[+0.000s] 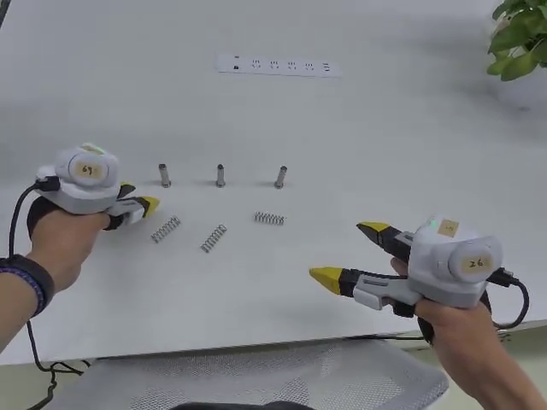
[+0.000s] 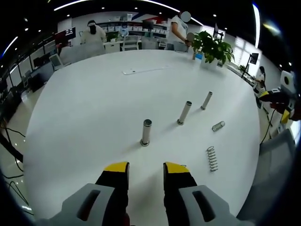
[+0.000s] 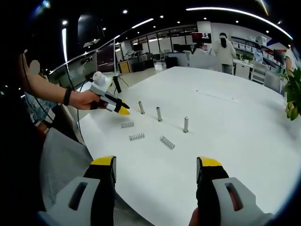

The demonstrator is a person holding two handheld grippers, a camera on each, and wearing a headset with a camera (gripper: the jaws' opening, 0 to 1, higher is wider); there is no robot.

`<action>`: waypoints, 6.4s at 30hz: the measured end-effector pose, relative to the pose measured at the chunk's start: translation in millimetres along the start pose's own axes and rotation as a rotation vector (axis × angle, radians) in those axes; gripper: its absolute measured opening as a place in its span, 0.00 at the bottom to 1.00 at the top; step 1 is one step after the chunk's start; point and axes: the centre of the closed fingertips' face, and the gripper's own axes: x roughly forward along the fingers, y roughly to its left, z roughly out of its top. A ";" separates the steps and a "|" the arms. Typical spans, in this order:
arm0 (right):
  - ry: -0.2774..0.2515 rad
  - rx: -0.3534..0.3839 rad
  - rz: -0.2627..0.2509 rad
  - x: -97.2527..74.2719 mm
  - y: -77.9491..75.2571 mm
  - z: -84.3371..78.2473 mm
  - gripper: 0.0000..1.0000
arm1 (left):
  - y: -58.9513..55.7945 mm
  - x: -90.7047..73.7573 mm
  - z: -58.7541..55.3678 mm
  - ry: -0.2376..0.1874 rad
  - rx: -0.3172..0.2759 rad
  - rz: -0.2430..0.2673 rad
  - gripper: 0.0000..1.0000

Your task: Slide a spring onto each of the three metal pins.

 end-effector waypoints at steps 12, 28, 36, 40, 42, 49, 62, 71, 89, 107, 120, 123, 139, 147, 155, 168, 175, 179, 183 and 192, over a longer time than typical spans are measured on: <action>0.001 -0.002 0.009 0.6 2.3 -1.4 0.69 | -0.7 -24.2 -10.7 -0.016 -0.004 0.009 0.26; 0.007 -0.003 0.022 2.2 4.8 -4.8 0.68 | -0.9 -59.5 -16.5 -0.078 -0.053 0.015 0.34; 0.011 -0.004 0.027 3.0 5.7 -5.6 0.69 | -4.5 -80.6 -19.7 -0.099 -0.054 0.016 0.40; 0.013 -0.004 0.031 4.1 6.0 -6.4 0.69 | -7.6 -89.9 -19.4 -0.112 -0.054 0.012 0.44; 0.013 -0.006 0.033 4.5 6.6 -6.0 0.69 | -8.0 -93.7 -20.2 -0.113 -0.056 0.010 0.47; 0.014 -0.011 0.037 5.7 7.0 -4.5 0.69 | -11.5 -110.5 -20.8 -0.128 -0.060 0.011 0.52; 0.019 -0.019 0.048 8.4 9.2 -4.6 0.69 | -19.8 -117.9 -24.8 -0.125 -0.049 0.001 0.56; 0.021 -0.022 0.048 7.9 9.8 -4.9 0.69 | -26.2 -109.8 -32.4 -0.104 -0.043 -0.022 0.55; 0.026 -0.026 0.048 9.0 8.9 -5.4 0.69 | -39.8 -83.5 -32.7 -0.063 0.005 -0.070 0.52; 0.030 -0.021 0.044 7.9 7.8 -5.8 0.68 | -47.3 -54.4 -29.9 -0.038 0.022 -0.106 0.46; 0.040 -0.017 0.042 6.4 8.2 -8.8 0.68 | -51.4 -32.0 -34.6 -0.017 0.014 -0.120 0.38; 0.044 -0.016 0.041 5.9 8.0 -9.8 0.68 | -50.2 -27.0 -38.0 -0.007 0.015 -0.119 0.35; 0.050 -0.012 0.040 4.7 7.2 -12.3 0.68 | -50.2 -10.9 -48.8 0.026 0.015 -0.123 0.20; 0.052 -0.012 0.038 3.6 6.3 -12.9 0.68 | -52.8 -3.0 -46.7 0.035 0.060 -0.120 0.12; 0.052 -0.007 0.035 2.8 5.4 -13.7 0.68 | -51.4 -0.4 -44.6 0.040 0.112 -0.107 0.03; 0.048 -0.008 0.039 3.6 7.6 -13.2 0.67 | -48.5 -0.2 -44.7 0.053 0.109 -0.104 0.02; 0.047 -0.007 0.044 2.9 7.9 -14.5 0.67 | -49.4 -4.8 -42.7 0.047 0.105 -0.114 0.02; 0.050 -0.012 0.051 4.2 10.5 -14.8 0.67 | -48.9 -9.7 -40.3 0.038 0.113 -0.115 0.02; 0.050 -0.015 0.062 6.0 13.5 -15.0 0.66 | -49.4 -14.9 -36.3 0.026 0.124 -0.117 0.02; 0.049 -0.021 0.089 11.1 17.4 -13.8 0.65 | -56.3 -29.9 -22.9 -0.004 0.177 -0.129 0.02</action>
